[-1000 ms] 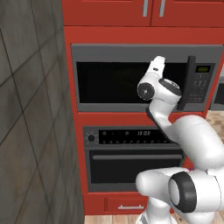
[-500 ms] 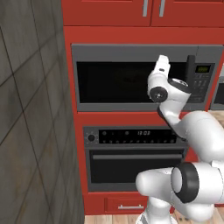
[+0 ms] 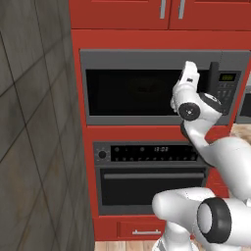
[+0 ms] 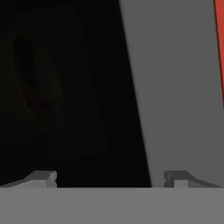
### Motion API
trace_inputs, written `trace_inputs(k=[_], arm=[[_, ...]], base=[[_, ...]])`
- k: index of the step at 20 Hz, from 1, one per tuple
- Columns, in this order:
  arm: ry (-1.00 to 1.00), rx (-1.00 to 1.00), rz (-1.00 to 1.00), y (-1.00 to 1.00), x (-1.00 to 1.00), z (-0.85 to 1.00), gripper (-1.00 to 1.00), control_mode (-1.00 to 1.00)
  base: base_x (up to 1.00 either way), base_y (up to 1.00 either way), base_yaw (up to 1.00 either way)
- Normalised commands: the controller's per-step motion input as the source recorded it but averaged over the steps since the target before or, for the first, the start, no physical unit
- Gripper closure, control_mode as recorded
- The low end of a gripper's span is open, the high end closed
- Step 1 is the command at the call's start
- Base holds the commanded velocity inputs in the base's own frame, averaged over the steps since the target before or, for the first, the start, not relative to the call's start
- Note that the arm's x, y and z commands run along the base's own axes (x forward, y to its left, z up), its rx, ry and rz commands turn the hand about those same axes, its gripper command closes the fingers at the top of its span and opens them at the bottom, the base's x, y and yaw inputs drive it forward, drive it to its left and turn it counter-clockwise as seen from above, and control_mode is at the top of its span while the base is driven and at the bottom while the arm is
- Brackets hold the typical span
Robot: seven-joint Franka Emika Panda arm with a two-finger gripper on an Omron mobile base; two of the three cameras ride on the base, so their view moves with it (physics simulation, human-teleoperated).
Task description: Place the bowl containing the hot dog and steak in the microwave. Close the microwave door and press the start button to microwave the meal.
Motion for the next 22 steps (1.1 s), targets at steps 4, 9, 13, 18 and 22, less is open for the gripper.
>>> trace_inputs(k=[4,9,13,18,22], arm=[[0.05,0.1,-0.06,0.0,-0.89,0.35,-1.0,-1.0],[0.0,0.37,-0.17,-0.05,-1.0,0.45,-1.0,-1.0],[0.0,0.54,-0.2,-0.04,-1.0,0.58,-1.0,-1.0],[0.0,0.68,-0.22,-0.11,-0.97,0.47,-1.0,-1.0],[-0.03,0.84,-0.07,-0.41,-0.83,0.08,-1.0,-1.0]], base=[[0.0,0.0,0.0],[0.0,0.0,0.0],[0.0,0.0,0.0],[0.0,0.0,0.0],[0.0,0.0,0.0]])
